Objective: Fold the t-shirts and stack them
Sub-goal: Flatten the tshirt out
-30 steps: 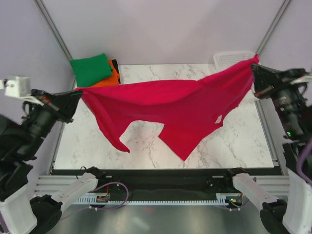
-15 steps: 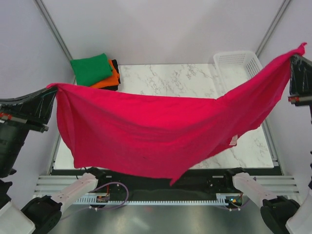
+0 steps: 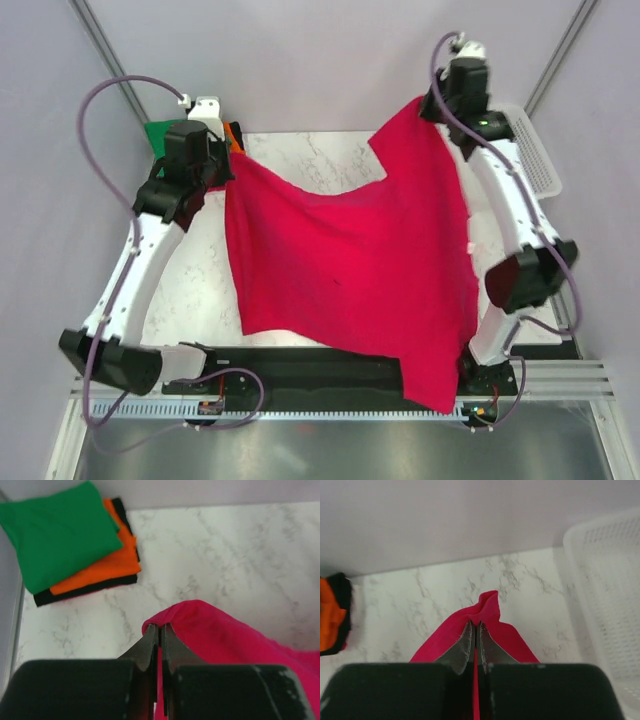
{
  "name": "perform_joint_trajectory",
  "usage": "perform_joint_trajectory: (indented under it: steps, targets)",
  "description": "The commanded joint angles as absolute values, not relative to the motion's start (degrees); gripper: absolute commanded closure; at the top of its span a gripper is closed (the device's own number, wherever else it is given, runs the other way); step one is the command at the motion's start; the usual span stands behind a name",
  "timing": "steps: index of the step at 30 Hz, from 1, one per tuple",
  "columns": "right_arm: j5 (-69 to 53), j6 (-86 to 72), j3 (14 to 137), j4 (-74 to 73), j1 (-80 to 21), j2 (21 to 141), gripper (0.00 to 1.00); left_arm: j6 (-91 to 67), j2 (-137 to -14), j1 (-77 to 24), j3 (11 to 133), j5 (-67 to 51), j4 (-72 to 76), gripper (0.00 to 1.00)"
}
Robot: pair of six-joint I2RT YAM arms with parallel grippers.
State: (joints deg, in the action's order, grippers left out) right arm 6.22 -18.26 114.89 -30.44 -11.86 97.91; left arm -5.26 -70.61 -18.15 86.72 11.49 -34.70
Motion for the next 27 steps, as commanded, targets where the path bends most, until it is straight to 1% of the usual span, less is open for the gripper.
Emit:
perform_joint_trajectory:
  steps: [1, 2, 3, 4, 5, 6, 7, 8, 9, 10, 11, 12, 13, 14, 15, 16, 17, 18, 19, 20, 22, 23, 24, 25, 26, 27]
  targets:
    - [9.75, -19.42, 117.92, -27.59, -11.69, 106.49, 1.0, -2.2, -79.31, -10.66, 84.2, 10.9, -26.11, 0.98]
    - [10.89, -20.03, 119.43, -28.21, -11.34, 113.05, 1.0, -2.11, -83.11, -9.59, 85.24, 10.64, -26.1, 0.98]
    - [11.51, -20.47, 121.01, -28.65, -11.25, 116.25, 1.0, -2.37, -86.62, -8.54, 86.73, 10.46, -26.54, 0.98]
    - [12.21, -21.09, 125.46, -29.52, -10.99, 119.59, 1.0, -2.72, -94.32, -6.7, 88.49, 10.37, -28.54, 0.97]
    - [11.96, -21.53, 128.12, -31.27, -10.64, 125.8, 0.99, -4.46, -98.22, -5.9, 93.99, 10.11, -30.22, 0.88]
    - [11.43, -22.23, 131.28, -32.68, -10.37, 128.9, 0.73, -5.27, -102.0, -4.24, 97.52, 8.11, -32.84, 0.77]
    - [10.82, -22.32, 137.92, -34.17, -10.2, 131.72, 0.44, -6.14, -106.3, -3.7, 101.47, 7.48, -38.7, 0.61]
    - [10.03, -22.24, 140.86, -35.76, -10.11, 136.1, 0.18, -7.98, -112.96, -3.26, 105.78, 6.69, -43.11, 0.24]
    - [8.98, -22.06, 142.89, -38.12, -10.19, 137.01, 0.02, -8.69, -115.99, -3.08, 114.17, 6.33, -46.46, 0.03]
    - [8.44, -22.06, 142.39, -38.49, -10.28, 136.24, 0.02, -9.92, -117.67, -3.08, 117.04, 6.94, -49.02, 0.0]
    - [8.26, -22.06, 140.03, -37.71, -10.2, 134.58, 0.02, -10.63, -117.95, -3.08, 118.72, 7.12, -51.91, 0.0]
    - [7.91, -22.06, 136.79, -36.4, -10.28, 132.3, 0.02, -11.33, -116.73, -3.16, 117.7, 7.73, -52.03, 0.0]
    - [7.39, -22.06, 128.23, -34.91, -10.37, 129.67, 0.02, -12.12, -115.33, -3.16, 116.03, 7.91, -51.94, 0.0]
    - [7.03, -22.15, 123.71, -31.76, -10.63, 123.81, 0.02, -13.43, -113.22, -3.16, 112.27, 8.0, -51.51, 0.0]
    - [6.86, -22.5, 119.4, -30.6, -10.81, 120.97, 0.02, -13.88, -109.37, -3.25, 110.06, 8.0, -51.33, 0.0]
    - [5.81, -23.02, 111.96, -29.63, -10.98, 115.89, 0.02, -14.93, -106.99, -3.25, 107.52, 8.09, -50.89, 0.0]
    - [5.02, -23.46, 108.58, -28.58, -11.25, 113.67, 0.02, -15.38, -104.7, -3.25, 102.01, 8.17, -50.11, 0.0]
    - [4.4, -23.81, 105.76, -28.39, -11.42, 111.82, 0.02, -15.9, -99.81, -3.25, 98.91, 7.91, -49.4, 0.01]
    - [3.35, -25.3, 100.6, -28.21, -11.6, 108.58, 0.02, -17.13, -95.06, -3.25, 92.61, 6.78, -48.0, 0.02]
    - [2.38, -26.1, 98.02, -27.78, -11.69, 107.33, 0.02, -17.66, -95.01, -3.25, 89.5, 6.77, -47.99, 0.02]
    - [0.18, -27.24, 91.19, -26.81, -12.3, 104.43, 0.02, -20.2, -87.24, -3.34, 83.0, 4.66, -45.36, 0.03]
    - [-1.83, -28.12, 89.14, -26.98, -13.17, 103.46, 0.02, -21.26, -84.32, -3.34, 76.79, 4.31, -44.48, 0.03]
    - [-1.93, -28.56, 86.95, -26.98, -13.71, 102.58, 0.02, -22.66, -81.94, -3.34, 73.86, 3.78, -43.25, 0.03]
    - [-1.59, -29.09, 82.57, -27.33, -14.23, 100.13, 0.02, -25.9, -76.87, -3.25, 70.96, 4.13, -42.63, 0.03]
    - [1.03, -30.74, 80.27, -27.77, -15.54, 98.72, 0.02, -28.28, -74.55, -3.25, 65.88, 5.0, -42.54, 0.03]
    - [2.01, -31.81, 77.81, -27.77, -15.99, 97.14, 0.02, -30.65, -72.36, -2.99, 63.39, 5.97, -42.54, 0.03]
